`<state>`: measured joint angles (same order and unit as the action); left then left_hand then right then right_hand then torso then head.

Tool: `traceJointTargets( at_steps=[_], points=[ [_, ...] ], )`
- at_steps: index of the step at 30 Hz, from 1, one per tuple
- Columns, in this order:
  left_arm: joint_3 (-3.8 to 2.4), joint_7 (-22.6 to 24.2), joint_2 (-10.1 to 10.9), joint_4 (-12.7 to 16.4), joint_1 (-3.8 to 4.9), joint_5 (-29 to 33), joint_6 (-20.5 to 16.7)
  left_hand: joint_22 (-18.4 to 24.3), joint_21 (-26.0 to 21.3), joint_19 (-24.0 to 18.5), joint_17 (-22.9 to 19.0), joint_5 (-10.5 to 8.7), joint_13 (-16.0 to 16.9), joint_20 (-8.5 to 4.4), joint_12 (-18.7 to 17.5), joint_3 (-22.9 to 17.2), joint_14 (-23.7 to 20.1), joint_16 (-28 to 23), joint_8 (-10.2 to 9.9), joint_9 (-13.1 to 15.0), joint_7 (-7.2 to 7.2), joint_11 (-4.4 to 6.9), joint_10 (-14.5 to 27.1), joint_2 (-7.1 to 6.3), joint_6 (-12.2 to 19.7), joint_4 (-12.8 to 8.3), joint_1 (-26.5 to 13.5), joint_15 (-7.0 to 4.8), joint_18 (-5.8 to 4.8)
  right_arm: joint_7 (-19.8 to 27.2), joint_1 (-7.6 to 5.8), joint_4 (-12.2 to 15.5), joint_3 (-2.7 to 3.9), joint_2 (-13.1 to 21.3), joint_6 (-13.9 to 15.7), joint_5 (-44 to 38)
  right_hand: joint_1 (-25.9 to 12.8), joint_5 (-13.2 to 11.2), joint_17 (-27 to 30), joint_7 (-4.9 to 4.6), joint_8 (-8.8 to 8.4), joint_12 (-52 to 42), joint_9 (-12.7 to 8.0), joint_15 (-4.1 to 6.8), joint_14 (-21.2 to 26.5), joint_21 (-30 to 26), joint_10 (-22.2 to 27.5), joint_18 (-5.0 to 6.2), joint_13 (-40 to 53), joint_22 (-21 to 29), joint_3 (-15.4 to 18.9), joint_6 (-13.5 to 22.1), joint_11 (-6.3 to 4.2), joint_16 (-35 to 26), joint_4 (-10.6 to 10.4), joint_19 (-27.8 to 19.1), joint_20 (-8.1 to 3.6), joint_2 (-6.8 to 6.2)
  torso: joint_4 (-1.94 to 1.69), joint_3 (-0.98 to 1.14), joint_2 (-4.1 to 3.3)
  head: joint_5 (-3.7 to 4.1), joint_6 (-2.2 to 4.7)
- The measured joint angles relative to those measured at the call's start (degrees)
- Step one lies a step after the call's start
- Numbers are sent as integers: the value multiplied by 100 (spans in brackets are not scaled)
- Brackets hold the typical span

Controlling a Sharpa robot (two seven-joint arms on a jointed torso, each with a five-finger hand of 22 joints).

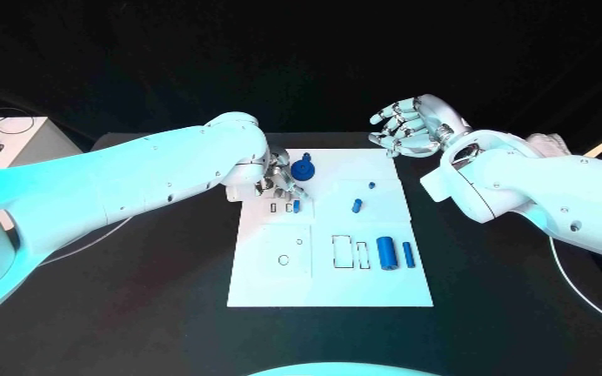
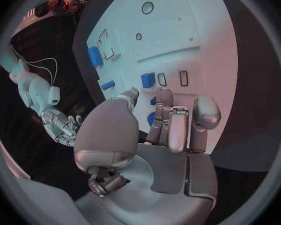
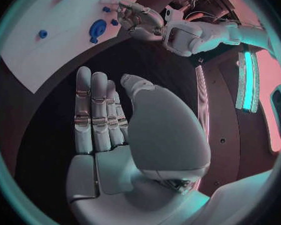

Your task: Assemble the parts on the task board

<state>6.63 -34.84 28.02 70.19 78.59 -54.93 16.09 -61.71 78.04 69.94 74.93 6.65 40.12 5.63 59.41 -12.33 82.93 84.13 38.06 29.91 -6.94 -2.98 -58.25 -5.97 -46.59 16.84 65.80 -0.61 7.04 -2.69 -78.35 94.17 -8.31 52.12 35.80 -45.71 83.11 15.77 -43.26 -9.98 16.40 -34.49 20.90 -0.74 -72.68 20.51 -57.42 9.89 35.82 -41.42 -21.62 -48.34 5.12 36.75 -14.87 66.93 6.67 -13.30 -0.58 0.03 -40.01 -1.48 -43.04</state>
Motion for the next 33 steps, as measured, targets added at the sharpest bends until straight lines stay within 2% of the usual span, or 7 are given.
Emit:
traceJointTargets(
  at_steps=[2,4,8,11,18,22,33],
  points=[
    [5,-2,-8,0,0,9,26,0,0,0,0,0,0,0,0,0,0,0,22,12,0,20,20,23,0,0,23,0,0,17,0,-10,0,-7,34,32,-23,0,0,-24,38,35,7,0,0,-61,0,0,-46,59,-9,25,0,-88,9,0,-1,-22,0,0,0,4,-8],
    [9,-4,-15,-3,0,21,59,0,0,0,0,0,0,0,0,0,0,0,22,20,0,20,20,23,0,0,23,0,0,31,0,-17,-1,-13,64,63,-23,0,15,-8,45,82,22,0,0,-136,0,0,-114,131,-32,48,-1,-203,32,20,-20,-22,0,0,1,7,-15],
    [21,-7,-30,-21,0,48,121,-11,0,0,0,0,7,0,0,0,0,19,22,48,0,20,20,69,0,0,69,0,0,50,0,-32,-1,-23,108,104,-62,0,58,-37,112,281,54,-21,21,-347,42,-1,-400,336,-111,80,41,-565,80,20,-20,-58,-3,-1,1,16,-21],
    [33,-9,-36,-37,0,68,161,-13,0,0,-1,0,15,0,0,0,0,22,22,58,0,20,20,69,0,0,69,0,0,64,0,-37,-2,-28,135,128,-109,0,61,-52,156,358,65,-20,20,-449,43,-3,-553,439,-135,99,41,-734,104,26,14,-56,-4,-4,1,16,-23],
    [44,-13,-45,-48,0,109,210,-21,0,0,-1,0,15,0,0,-34,0,22,22,87,-1,0,40,122,41,-22,122,0,0,86,0,-50,-3,-42,180,163,-123,33,61,-72,156,400,72,-40,0,-514,43,-6,-680,527,-158,134,41,-866,127,18,22,-43,-4,-4,0,26,-31],
    [47,-14,-50,-48,-1,137,234,-21,0,0,-1,0,12,0,0,-131,0,22,46,128,-1,13,53,218,41,-18,218,0,0,90,0,-60,-3,-51,195,177,-145,33,61,-72,156,420,77,-40,0,-543,42,-7,-724,558,-174,135,41,-915,143,18,22,-65,-4,-6,-1,32,-41],
    [50,-14,-53,-53,-1,265,281,-44,24,0,-1,0,-26,0,0,-411,0,22,46,228,19,22,103,275,61,-37,470,0,0,84,0,-89,-6,-75,207,194,-169,84,48,-71,179,443,82,-40,0,-596,42,-9,-793,613,-185,175,41,-987,153,39,43,-41,-8,-4,-5,35,-54]
  ],
)
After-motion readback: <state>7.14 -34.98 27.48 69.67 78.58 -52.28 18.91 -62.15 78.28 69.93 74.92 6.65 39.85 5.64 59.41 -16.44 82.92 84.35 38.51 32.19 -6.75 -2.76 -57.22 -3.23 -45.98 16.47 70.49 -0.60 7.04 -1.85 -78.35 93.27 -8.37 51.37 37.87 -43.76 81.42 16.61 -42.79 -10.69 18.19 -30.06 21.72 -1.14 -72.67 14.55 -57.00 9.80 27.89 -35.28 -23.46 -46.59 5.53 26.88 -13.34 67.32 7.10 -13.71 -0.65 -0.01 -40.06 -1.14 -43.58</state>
